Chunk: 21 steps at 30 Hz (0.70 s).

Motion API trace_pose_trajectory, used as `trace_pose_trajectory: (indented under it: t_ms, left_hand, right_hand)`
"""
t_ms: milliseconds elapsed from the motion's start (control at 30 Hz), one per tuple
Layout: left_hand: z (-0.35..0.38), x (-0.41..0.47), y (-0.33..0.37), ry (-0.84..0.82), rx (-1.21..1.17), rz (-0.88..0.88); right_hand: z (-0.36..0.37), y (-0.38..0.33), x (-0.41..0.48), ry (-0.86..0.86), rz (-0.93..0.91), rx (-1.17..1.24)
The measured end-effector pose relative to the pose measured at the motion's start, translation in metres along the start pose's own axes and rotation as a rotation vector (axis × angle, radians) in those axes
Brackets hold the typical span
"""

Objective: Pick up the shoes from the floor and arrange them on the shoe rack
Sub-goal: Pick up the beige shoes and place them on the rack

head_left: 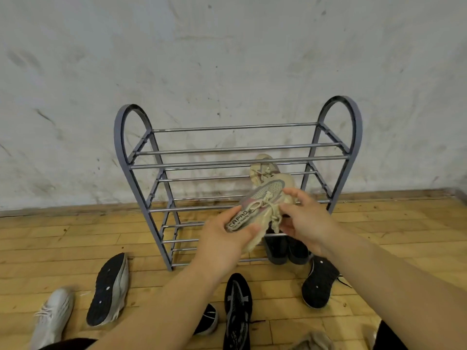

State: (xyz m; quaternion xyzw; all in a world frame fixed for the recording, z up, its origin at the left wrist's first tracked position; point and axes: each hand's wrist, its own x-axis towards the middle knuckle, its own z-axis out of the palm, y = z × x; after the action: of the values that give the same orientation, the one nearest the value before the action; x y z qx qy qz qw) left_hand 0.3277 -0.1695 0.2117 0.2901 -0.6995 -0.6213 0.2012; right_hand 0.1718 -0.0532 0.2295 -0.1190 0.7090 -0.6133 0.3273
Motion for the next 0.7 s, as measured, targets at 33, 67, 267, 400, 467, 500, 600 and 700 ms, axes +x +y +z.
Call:
trace_pose_trajectory:
  t_ms: [33, 67, 267, 400, 467, 500, 600, 700]
  left_hand:
    - [0.003, -0.001, 0.001, -0.044, -0.032, -0.027]
    - [0.005, -0.001, 0.003, -0.082, -0.077, -0.063]
    - [0.021, 0.005, 0.009, -0.351, -0.251, -0.240]
    - [0.046, 0.014, 0.009, -0.363, -0.263, -0.158]
    - [0.060, 0.019, 0.009, -0.343, -0.240, -0.122]
    - [0.068, 0.022, 0.010, -0.322, -0.218, -0.100]
    - [0.090, 0.031, 0.009, -0.233, -0.137, -0.040]
    - [0.105, 0.042, 0.009, -0.190, -0.071, 0.004]
  right_hand:
    - [-0.006, -0.003, -0.001, 0.016, 0.010, 0.023]
    - [-0.013, -0.007, -0.002, 0.023, 0.020, 0.041]
    - [-0.046, -0.018, -0.008, 0.056, 0.047, 0.077]
    - [-0.060, -0.022, -0.011, 0.011, 0.072, 0.007]
    - [-0.069, -0.022, -0.010, 0.001, 0.110, -0.099]
    - [-0.074, -0.022, -0.009, 0.000, 0.132, -0.135]
    - [-0.086, -0.024, -0.006, -0.053, 0.172, -0.136]
    - [-0.096, -0.023, 0.005, -0.074, 0.148, -0.108]
